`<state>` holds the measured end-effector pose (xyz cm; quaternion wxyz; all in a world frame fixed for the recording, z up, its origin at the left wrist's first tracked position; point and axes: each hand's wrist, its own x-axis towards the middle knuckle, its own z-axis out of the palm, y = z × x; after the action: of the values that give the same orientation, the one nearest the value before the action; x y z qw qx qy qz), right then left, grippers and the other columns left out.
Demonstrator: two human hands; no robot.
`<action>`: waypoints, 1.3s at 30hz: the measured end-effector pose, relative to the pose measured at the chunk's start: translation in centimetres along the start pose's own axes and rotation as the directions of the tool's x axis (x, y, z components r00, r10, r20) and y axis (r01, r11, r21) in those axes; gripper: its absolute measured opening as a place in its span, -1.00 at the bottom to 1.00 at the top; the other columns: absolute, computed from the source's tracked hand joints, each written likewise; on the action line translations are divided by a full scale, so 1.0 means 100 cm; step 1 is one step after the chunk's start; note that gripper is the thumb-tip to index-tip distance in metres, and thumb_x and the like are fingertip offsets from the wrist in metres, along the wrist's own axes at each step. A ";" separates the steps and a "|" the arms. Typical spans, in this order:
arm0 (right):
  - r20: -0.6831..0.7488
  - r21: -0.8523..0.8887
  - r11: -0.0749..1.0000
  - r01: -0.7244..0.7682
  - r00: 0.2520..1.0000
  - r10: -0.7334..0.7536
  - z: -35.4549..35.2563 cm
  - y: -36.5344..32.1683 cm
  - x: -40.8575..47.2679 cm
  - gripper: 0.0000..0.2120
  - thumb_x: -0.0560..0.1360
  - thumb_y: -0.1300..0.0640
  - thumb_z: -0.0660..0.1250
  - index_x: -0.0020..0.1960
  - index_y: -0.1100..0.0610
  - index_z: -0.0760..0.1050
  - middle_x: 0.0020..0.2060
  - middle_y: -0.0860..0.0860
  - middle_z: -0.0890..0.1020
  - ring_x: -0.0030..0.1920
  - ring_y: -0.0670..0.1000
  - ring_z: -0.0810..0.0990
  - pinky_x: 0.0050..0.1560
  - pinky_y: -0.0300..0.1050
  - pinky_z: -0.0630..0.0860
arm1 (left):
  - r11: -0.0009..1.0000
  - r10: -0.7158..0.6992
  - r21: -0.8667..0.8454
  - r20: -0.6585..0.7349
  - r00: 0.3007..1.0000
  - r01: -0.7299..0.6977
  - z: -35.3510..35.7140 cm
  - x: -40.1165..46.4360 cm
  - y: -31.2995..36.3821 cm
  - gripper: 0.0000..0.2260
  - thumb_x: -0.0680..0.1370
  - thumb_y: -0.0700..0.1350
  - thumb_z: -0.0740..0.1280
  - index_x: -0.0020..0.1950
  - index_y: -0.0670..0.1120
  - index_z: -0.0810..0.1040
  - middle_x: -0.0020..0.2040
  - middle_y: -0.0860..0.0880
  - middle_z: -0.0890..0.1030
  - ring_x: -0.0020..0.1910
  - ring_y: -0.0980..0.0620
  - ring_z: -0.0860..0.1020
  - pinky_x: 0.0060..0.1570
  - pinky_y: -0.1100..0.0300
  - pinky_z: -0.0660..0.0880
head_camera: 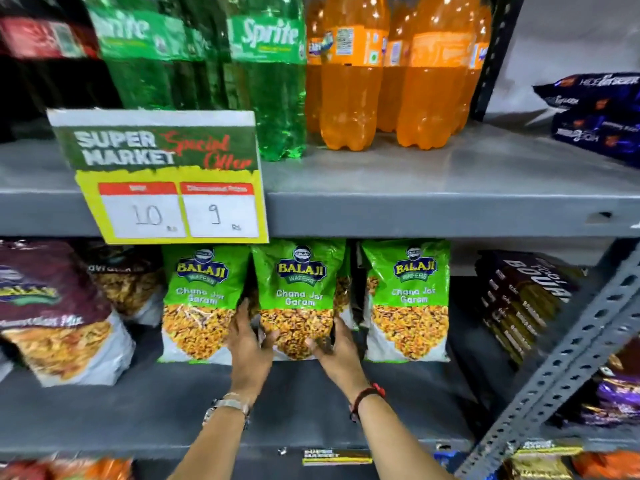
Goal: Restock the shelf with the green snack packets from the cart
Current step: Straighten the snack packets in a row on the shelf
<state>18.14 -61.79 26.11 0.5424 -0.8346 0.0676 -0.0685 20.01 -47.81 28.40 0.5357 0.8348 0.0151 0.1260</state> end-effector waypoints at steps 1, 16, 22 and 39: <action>-0.008 -0.013 1.000 0.004 1.000 -0.004 0.003 -0.001 0.003 -0.32 0.34 -0.03 0.34 0.36 0.19 0.20 0.34 0.15 0.37 0.36 0.09 0.31 0.38 -0.05 0.24 | 0.999 0.012 -0.035 0.061 0.998 -0.009 0.001 0.003 -0.003 -0.36 0.40 -0.34 0.36 0.40 -0.17 0.15 0.32 -0.31 0.33 0.26 -0.30 0.37 0.29 -0.19 0.32; -0.196 -0.072 0.993 -0.091 0.978 0.075 -0.024 0.006 0.005 -0.47 0.43 0.13 0.33 0.33 0.23 0.26 0.31 0.21 0.42 0.33 0.16 0.36 0.32 0.03 0.31 | 0.994 0.018 -0.105 0.164 0.986 -0.001 0.041 -0.005 0.006 -0.40 0.39 -0.33 0.33 0.36 -0.07 0.20 0.25 -0.18 0.48 0.25 -0.13 0.42 0.24 -0.01 0.39; -0.395 -0.093 0.996 -0.004 0.918 -0.033 -0.013 -0.011 -0.005 -0.46 0.43 0.27 0.30 0.35 0.19 0.18 0.36 0.20 0.29 0.37 0.13 0.26 0.28 -0.10 0.30 | 0.995 0.095 -0.050 0.198 0.975 -0.087 0.028 -0.004 0.004 -0.35 0.38 -0.12 0.39 0.39 -0.12 0.17 0.33 -0.14 0.39 0.33 -0.09 0.35 0.31 0.01 0.33; -0.011 -0.051 0.987 0.155 0.988 -0.156 0.122 -0.070 0.002 -0.16 0.33 -0.42 -0.01 0.34 0.19 0.22 0.29 0.22 0.37 0.31 0.19 0.37 0.30 0.09 0.39 | 0.994 -0.104 0.028 -0.071 0.992 0.106 -0.125 0.067 -0.082 -0.18 0.24 0.28 0.31 0.36 -0.15 0.24 0.35 -0.28 0.37 0.37 -0.22 0.32 0.37 -0.20 0.24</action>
<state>20.93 -48.06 27.63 0.5141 -0.8500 0.0080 -0.1149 24.56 -32.08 27.29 0.5274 0.8365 0.0793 0.1262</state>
